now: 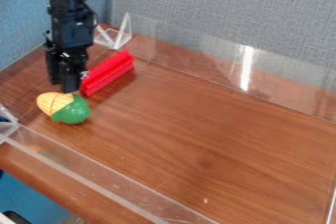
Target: Push the yellow object to the right side of the table
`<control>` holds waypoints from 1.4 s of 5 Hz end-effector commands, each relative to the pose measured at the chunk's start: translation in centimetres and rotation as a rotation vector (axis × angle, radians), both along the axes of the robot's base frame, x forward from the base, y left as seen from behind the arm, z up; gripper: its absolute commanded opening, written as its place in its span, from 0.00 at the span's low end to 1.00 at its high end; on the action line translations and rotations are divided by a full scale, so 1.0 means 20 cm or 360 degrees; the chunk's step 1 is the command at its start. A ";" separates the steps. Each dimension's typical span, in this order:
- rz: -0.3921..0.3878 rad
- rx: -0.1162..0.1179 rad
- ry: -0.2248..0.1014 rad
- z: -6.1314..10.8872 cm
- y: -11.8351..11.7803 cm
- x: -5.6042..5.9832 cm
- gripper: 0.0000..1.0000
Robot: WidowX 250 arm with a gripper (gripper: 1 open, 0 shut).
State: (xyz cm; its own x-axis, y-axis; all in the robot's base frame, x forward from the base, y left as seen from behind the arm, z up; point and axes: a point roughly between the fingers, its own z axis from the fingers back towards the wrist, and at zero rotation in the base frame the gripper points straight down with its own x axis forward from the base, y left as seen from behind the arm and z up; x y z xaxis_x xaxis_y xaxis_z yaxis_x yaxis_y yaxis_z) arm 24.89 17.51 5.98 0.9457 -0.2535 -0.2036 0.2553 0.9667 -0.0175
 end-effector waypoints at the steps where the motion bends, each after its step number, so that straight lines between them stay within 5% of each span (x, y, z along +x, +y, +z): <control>1: 0.0004 0.0047 -0.0081 0.05 0.03 0.06 1.00; 7: 0.0054 0.0017 -0.0072 0.05 -0.06 0.06 1.00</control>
